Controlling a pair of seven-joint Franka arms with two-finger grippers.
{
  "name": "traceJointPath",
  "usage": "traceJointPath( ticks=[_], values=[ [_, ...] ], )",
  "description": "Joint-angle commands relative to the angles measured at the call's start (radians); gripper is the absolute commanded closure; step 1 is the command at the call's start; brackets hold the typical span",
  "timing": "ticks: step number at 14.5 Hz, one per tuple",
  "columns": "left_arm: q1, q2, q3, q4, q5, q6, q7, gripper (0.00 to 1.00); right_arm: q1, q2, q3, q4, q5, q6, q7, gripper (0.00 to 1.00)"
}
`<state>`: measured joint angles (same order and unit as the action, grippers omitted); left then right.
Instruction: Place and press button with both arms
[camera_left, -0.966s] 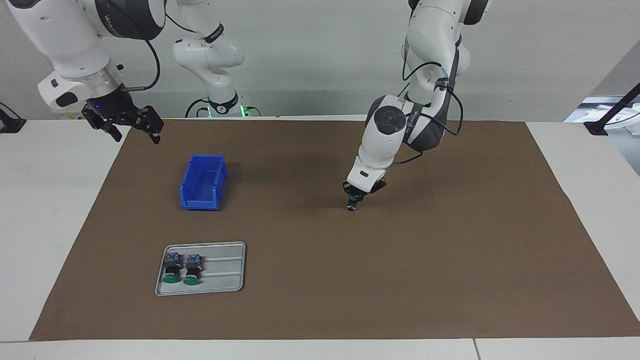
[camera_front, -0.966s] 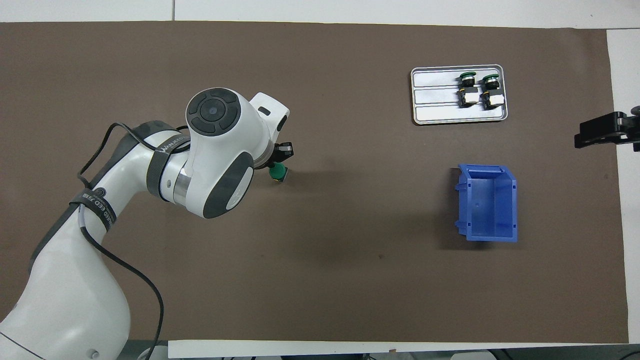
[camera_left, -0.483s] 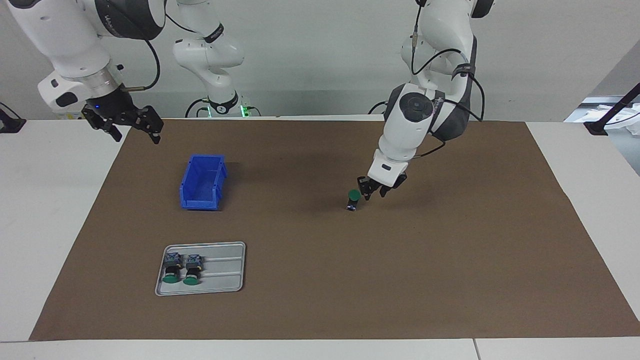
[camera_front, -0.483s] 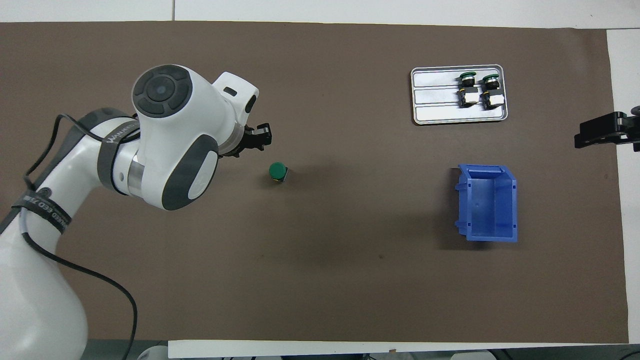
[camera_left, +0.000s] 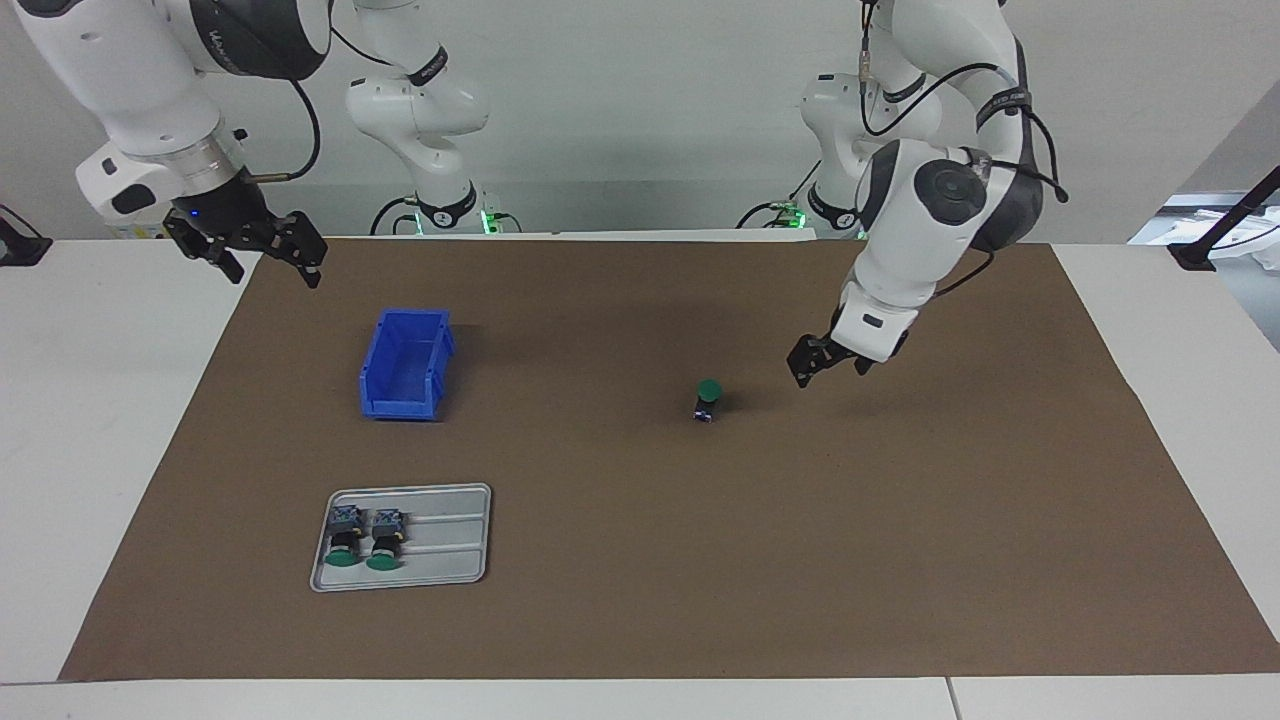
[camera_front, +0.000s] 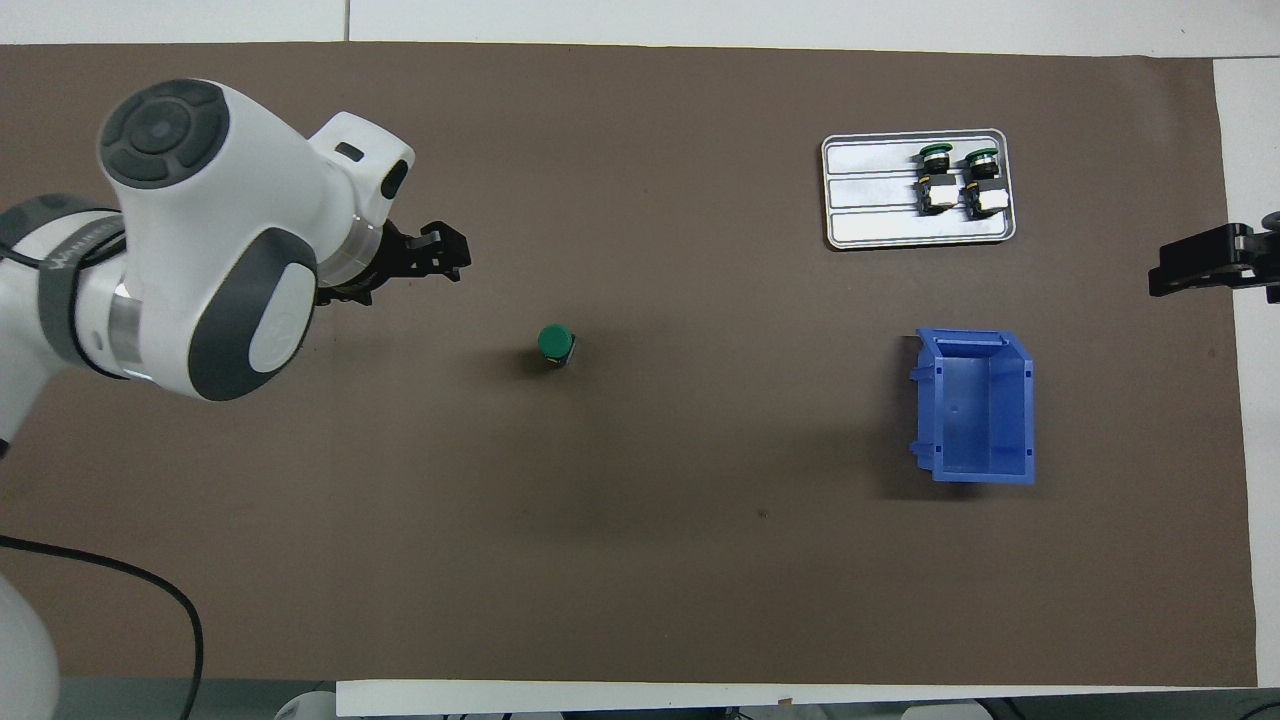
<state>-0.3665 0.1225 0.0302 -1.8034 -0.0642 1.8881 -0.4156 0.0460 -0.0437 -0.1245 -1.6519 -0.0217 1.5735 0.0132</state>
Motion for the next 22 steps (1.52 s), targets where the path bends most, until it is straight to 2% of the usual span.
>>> traceJointPath(
  ticks=[1, 4, 6, 8, 12, 15, 17, 20, 22],
  values=[
    [0.088, -0.055, -0.006, -0.007, 0.053, -0.079, 0.139, 0.01, -0.008, -0.011, 0.005, -0.011, 0.002, -0.004, -0.018, 0.02],
    [0.199, -0.096, -0.004, 0.001, 0.057, -0.160, 0.294, 0.01, -0.003, -0.012, 0.006, -0.009, 0.002, -0.035, -0.025, 0.02],
    [0.250, -0.116, -0.004, 0.002, 0.057, -0.200, 0.345, 0.01, 0.009, -0.008, 0.017, -0.011, 0.044, -0.004, -0.015, 0.02],
    [0.268, -0.129, -0.004, 0.019, 0.057, -0.246, 0.359, 0.01, 0.098, 0.008, 0.028, 0.009, 0.055, 0.019, 0.095, 0.02],
    [0.296, -0.123, -0.006, 0.140, 0.079, -0.389, 0.403, 0.01, 0.309, 0.171, 0.029, 0.145, 0.063, 0.040, 0.475, 0.02],
    [0.296, -0.115, -0.006, 0.219, 0.104, -0.469, 0.405, 0.01, 0.486, 0.357, 0.029, 0.297, 0.062, 0.105, 0.796, 0.02],
    [0.294, -0.118, -0.004, 0.231, 0.104, -0.493, 0.405, 0.01, 0.544, 0.468, 0.031, 0.383, 0.062, 0.166, 0.940, 0.02],
    [0.294, -0.115, -0.006, 0.276, 0.090, -0.520, 0.403, 0.01, 0.629, 0.594, 0.031, 0.417, 0.060, 0.290, 1.089, 0.02],
    [0.294, -0.116, -0.006, 0.269, 0.092, -0.517, 0.405, 0.01, 0.669, 0.626, 0.031, 0.417, 0.062, 0.332, 1.151, 0.02]
  ],
)
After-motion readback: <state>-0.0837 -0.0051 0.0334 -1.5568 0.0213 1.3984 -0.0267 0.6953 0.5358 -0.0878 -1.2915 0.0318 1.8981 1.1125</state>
